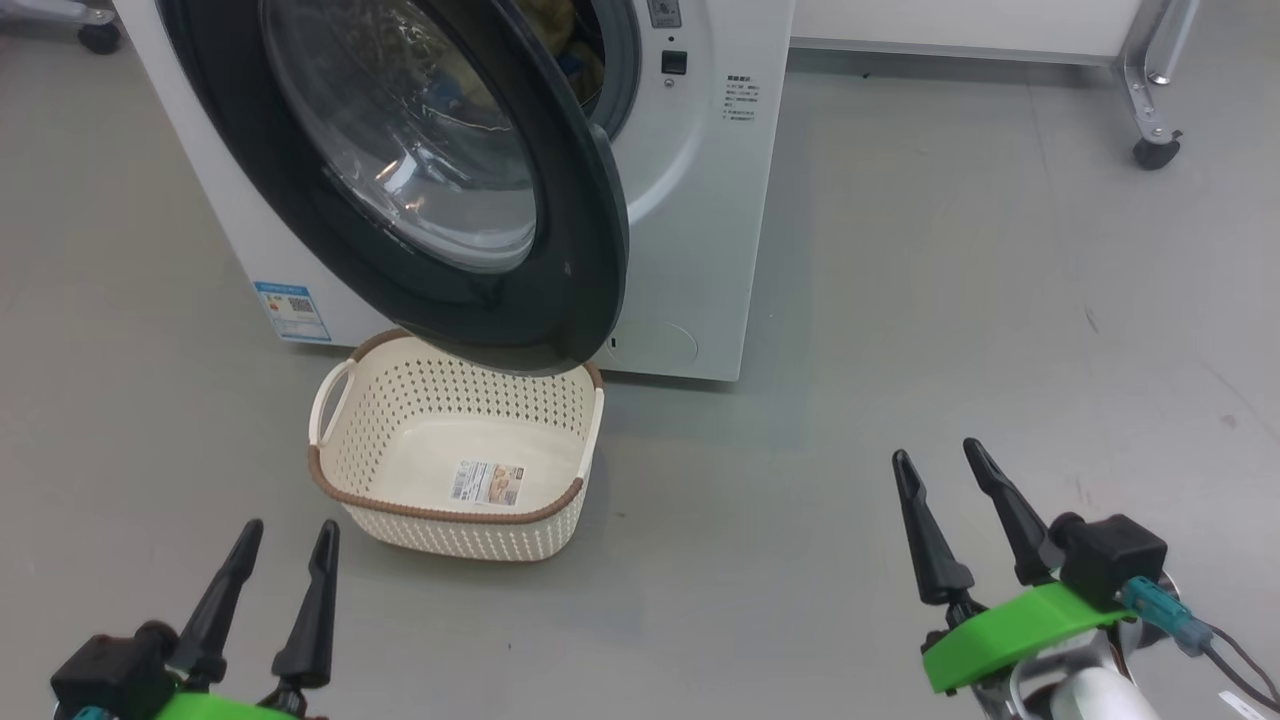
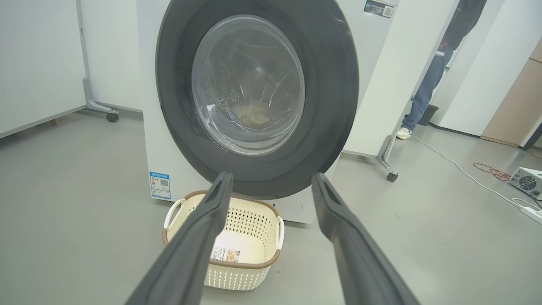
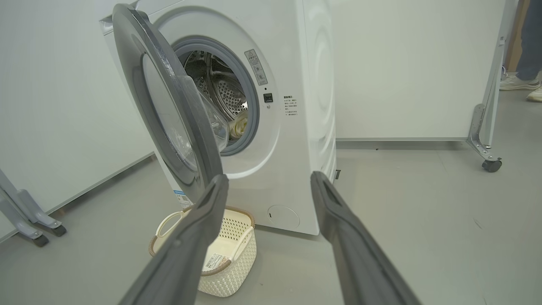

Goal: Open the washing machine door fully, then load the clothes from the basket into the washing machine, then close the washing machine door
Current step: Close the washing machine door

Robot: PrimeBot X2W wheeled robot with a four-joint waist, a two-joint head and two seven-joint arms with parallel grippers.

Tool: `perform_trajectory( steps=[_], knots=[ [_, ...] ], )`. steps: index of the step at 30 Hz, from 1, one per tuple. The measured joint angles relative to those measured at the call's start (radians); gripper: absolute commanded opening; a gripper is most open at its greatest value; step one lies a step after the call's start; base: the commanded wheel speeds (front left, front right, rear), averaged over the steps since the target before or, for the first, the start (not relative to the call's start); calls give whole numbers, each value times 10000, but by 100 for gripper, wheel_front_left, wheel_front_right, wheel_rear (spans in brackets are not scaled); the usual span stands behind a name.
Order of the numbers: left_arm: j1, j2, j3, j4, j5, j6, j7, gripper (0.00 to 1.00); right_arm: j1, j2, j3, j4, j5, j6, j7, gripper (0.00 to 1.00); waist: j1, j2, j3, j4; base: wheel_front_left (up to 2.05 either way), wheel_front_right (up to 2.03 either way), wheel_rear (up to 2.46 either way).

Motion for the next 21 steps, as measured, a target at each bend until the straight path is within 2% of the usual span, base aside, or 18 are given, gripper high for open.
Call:
perform_trajectory(
  steps=[21],
  knots=[
    [-1,-73,-10,46,111,0,0,100,-30,0,23,109,-4,-2,0,100,0,0,76,-18,0,0,0]
  ],
)
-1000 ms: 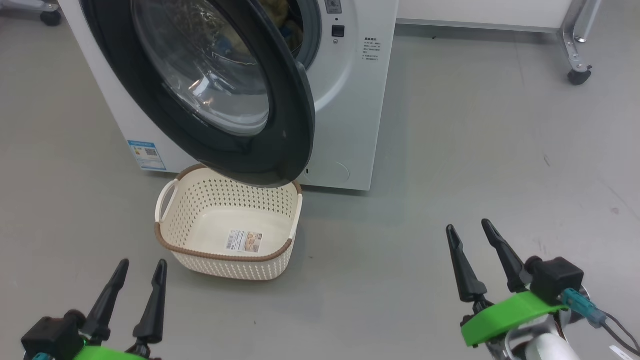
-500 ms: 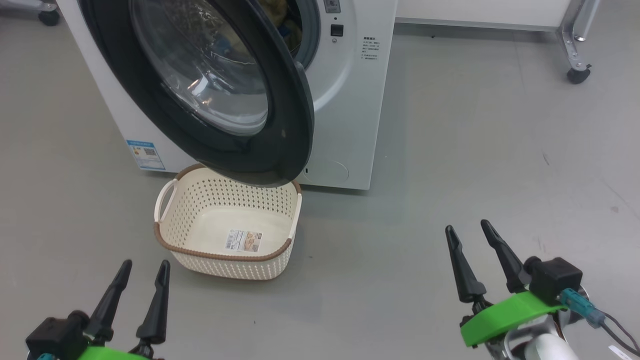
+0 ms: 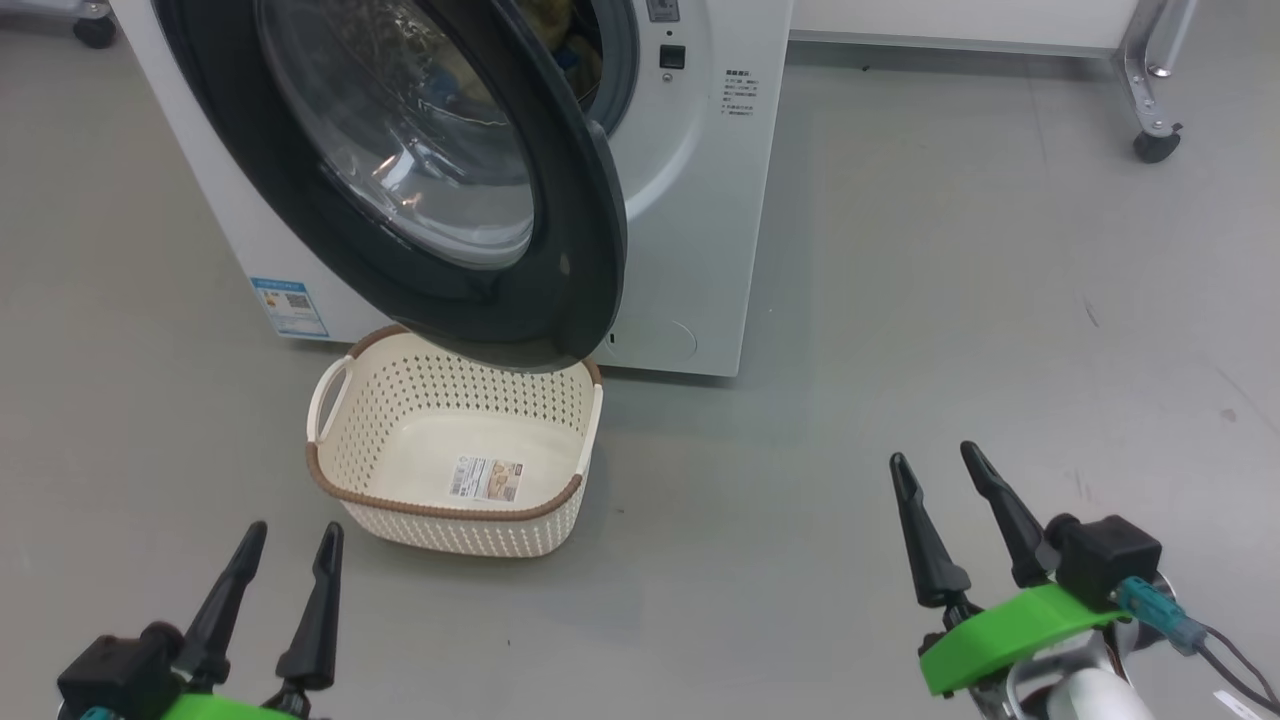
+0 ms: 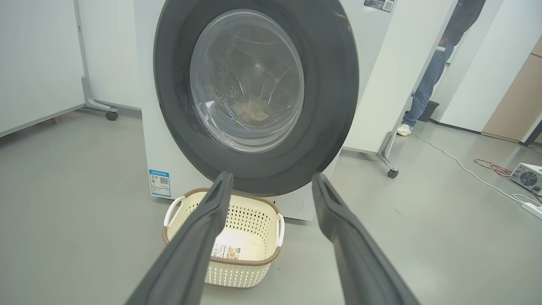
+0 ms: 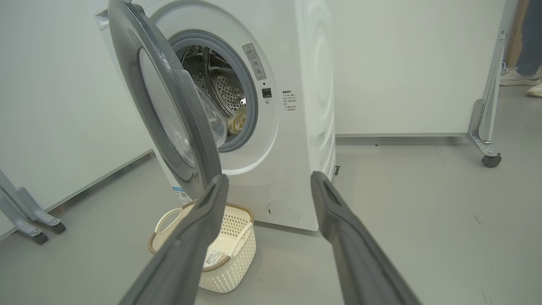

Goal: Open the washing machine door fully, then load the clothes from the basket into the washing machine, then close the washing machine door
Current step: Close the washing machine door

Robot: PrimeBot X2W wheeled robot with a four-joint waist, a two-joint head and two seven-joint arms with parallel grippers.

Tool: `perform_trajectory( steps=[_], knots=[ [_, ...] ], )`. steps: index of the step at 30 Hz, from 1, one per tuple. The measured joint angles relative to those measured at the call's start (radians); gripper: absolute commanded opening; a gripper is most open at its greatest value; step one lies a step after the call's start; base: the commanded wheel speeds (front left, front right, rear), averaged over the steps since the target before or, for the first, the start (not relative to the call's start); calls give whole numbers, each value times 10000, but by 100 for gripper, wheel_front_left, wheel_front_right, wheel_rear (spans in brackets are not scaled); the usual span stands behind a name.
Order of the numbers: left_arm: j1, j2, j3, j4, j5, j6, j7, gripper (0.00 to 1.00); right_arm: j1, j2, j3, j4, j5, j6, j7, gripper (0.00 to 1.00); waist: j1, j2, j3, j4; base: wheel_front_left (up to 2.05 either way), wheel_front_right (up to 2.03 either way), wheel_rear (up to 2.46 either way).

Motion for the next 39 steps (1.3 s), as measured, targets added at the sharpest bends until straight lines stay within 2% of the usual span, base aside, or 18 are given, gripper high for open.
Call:
perform_trajectory(
  steps=[1,2,3,4,20,26,35,39],
  knots=[
    [0,-12,-10,0,2,0,0,100,-5,0,12,15,4,0,0,100,0,0,5,1,0,0,0],
    [0,-31,-19,0,2,0,0,100,-12,0,71,84,29,2,0,78,0,0,13,4,0,0,0],
    [0,-61,-25,0,2,0,0,100,-10,2,123,117,33,2,0,6,0,0,28,2,0,0,0],
    [0,-82,-35,0,2,0,0,100,-12,4,142,128,33,0,0,0,0,0,41,1,0,0,0],
    [-136,-117,-458,35,15,-2,0,100,-1251,4,-234,439,-598,2,0,0,0,0,468,355,0,0,0],
    [-716,-113,-742,44,-23,-2,-2,100,-2640,-2,-408,476,-1360,2,0,0,0,0,875,733,0,0,0],
    [-1147,-186,-1114,125,-151,-2,-29,100,-5197,-167,274,472,-1712,2,-2,0,1,0,1467,1356,0,0,0],
    [-1534,-234,-1237,123,-194,-2,-29,100,-6439,-435,1143,639,-1538,0,-4,0,1,0,1800,1663,0,0,0]
  ],
)
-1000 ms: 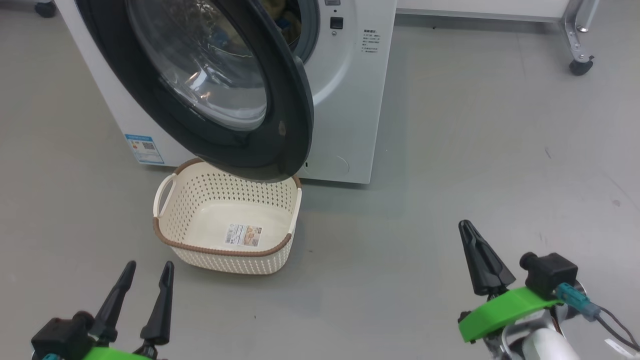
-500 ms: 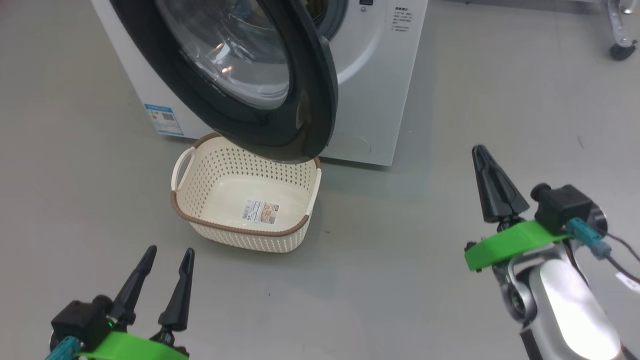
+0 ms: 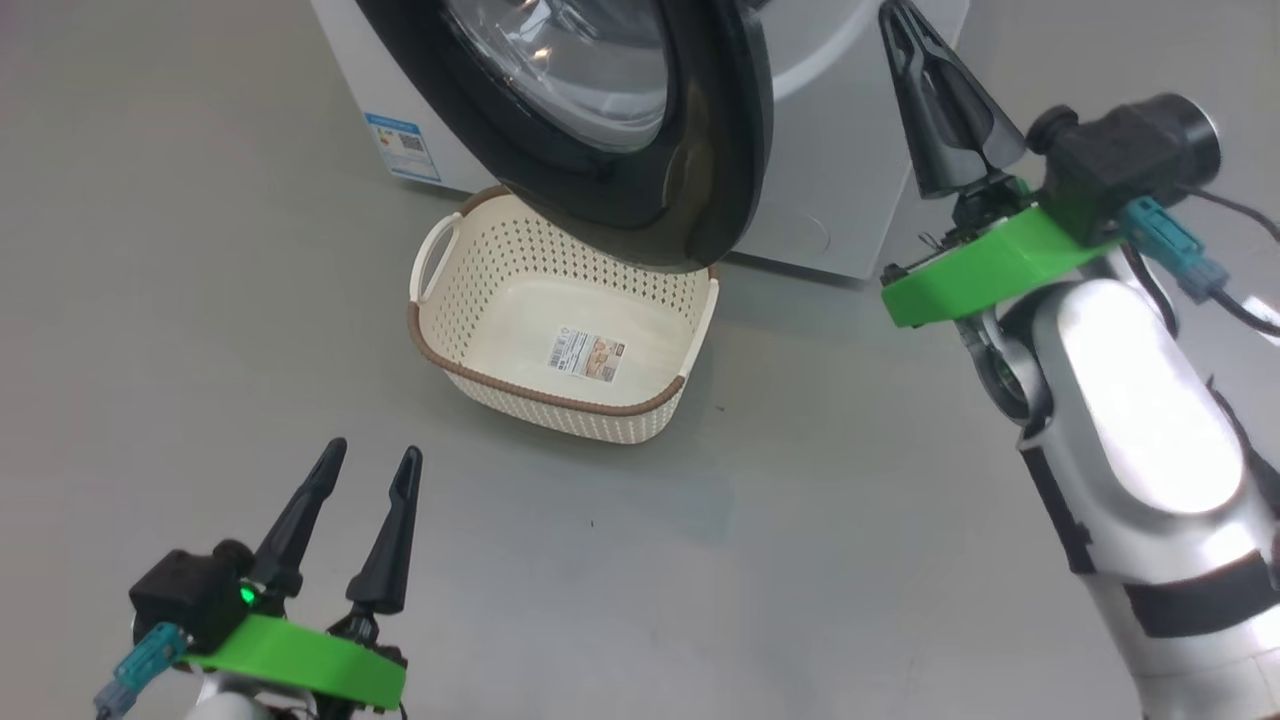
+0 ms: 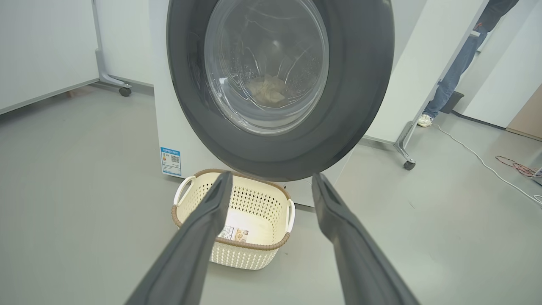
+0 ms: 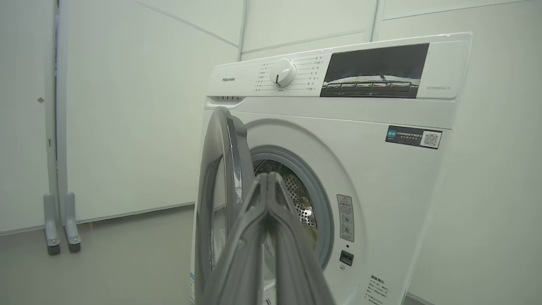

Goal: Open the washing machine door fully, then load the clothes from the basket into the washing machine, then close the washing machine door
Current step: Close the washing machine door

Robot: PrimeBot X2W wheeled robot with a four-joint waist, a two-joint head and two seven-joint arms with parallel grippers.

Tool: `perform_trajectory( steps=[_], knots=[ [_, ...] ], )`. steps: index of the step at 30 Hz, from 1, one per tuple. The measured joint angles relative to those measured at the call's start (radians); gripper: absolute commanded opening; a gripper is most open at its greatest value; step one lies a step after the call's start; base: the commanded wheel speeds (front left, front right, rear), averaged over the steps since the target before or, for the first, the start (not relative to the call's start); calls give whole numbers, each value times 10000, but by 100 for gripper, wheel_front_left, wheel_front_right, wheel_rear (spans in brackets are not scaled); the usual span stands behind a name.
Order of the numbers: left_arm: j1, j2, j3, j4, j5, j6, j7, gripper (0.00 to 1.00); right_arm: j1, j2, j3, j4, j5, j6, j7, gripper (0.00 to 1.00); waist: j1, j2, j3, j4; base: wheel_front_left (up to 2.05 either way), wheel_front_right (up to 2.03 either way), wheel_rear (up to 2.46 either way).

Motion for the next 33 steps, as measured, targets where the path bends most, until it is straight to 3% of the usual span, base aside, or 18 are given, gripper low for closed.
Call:
perform_trajectory(
  steps=[8,15,24,33],
  knots=[
    [-450,-148,-171,10,-140,0,0,100,-1493,-247,1939,986,462,2,0,0,-1,0,562,428,0,0,0],
    [-870,-228,-407,134,-263,0,0,100,-2244,-362,3279,2201,1523,2,0,0,-1,0,971,757,0,0,0],
    [-1138,-301,-468,211,-364,0,0,100,-2790,-539,3641,3185,1929,2,0,0,0,0,1377,923,0,0,0],
    [-1283,-305,-464,224,-466,0,0,100,-2855,-585,3289,3816,1944,2,0,0,-1,0,1711,855,0,0,0]
  ],
)
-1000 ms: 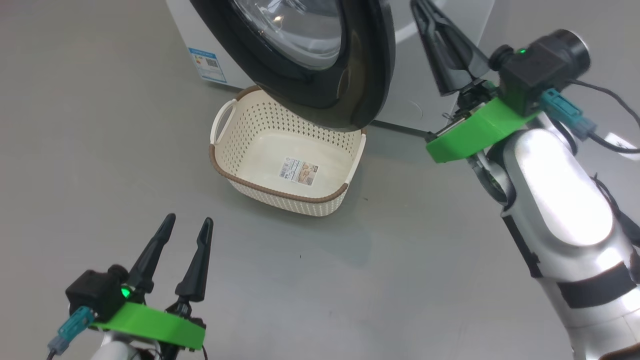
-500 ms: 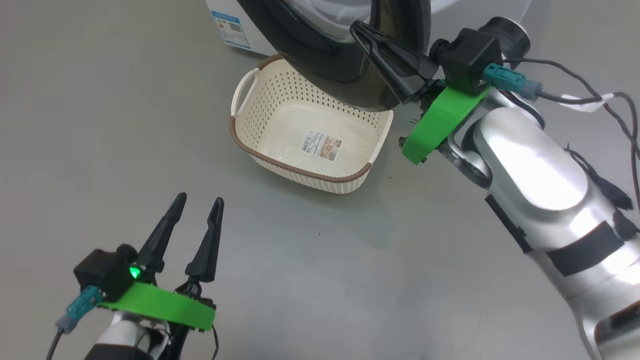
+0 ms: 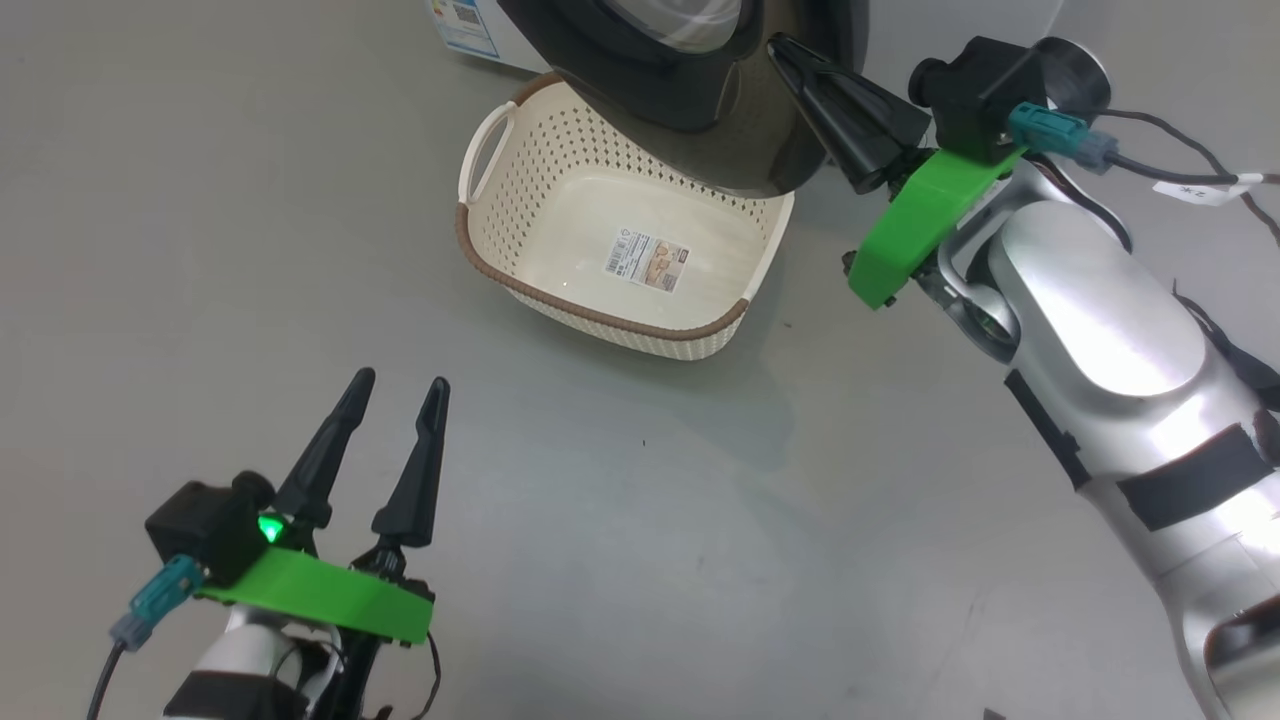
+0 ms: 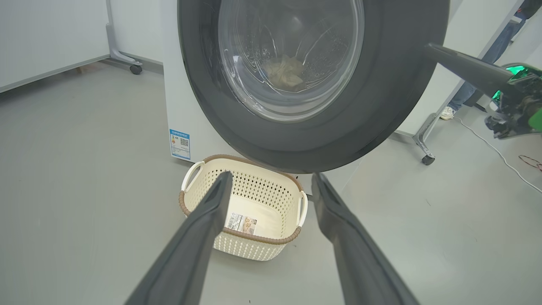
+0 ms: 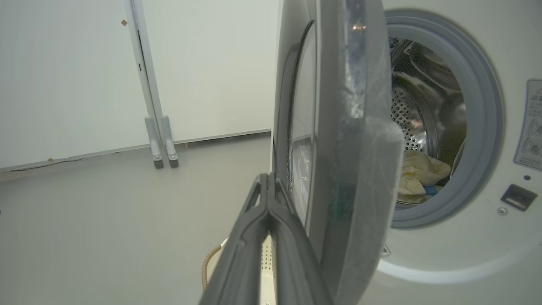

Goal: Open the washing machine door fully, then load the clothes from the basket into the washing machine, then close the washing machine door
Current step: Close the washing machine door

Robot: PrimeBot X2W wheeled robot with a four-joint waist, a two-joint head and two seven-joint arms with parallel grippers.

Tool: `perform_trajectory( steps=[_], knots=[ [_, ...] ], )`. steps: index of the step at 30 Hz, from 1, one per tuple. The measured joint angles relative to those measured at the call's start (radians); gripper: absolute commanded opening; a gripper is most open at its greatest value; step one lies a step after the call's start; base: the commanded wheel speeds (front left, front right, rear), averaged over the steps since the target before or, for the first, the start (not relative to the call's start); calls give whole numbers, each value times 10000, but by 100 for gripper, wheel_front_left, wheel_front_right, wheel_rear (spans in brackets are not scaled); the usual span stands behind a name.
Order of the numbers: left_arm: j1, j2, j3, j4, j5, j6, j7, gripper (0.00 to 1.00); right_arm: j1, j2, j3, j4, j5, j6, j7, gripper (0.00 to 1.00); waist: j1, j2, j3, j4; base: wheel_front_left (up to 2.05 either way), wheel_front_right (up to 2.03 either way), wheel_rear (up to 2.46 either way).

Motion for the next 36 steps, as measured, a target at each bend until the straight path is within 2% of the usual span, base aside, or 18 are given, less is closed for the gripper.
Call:
perform_trajectory(
  steps=[22,36],
  knots=[
    [-621,-98,-268,2,-146,0,0,100,-882,8,-1037,1149,-1005,0,0,0,0,0,851,220,0,0,0],
    [-1232,-368,-596,-90,-414,0,-2,100,-2679,-305,-2159,2336,-2205,0,0,0,1,0,1788,674,0,0,0]
  ],
)
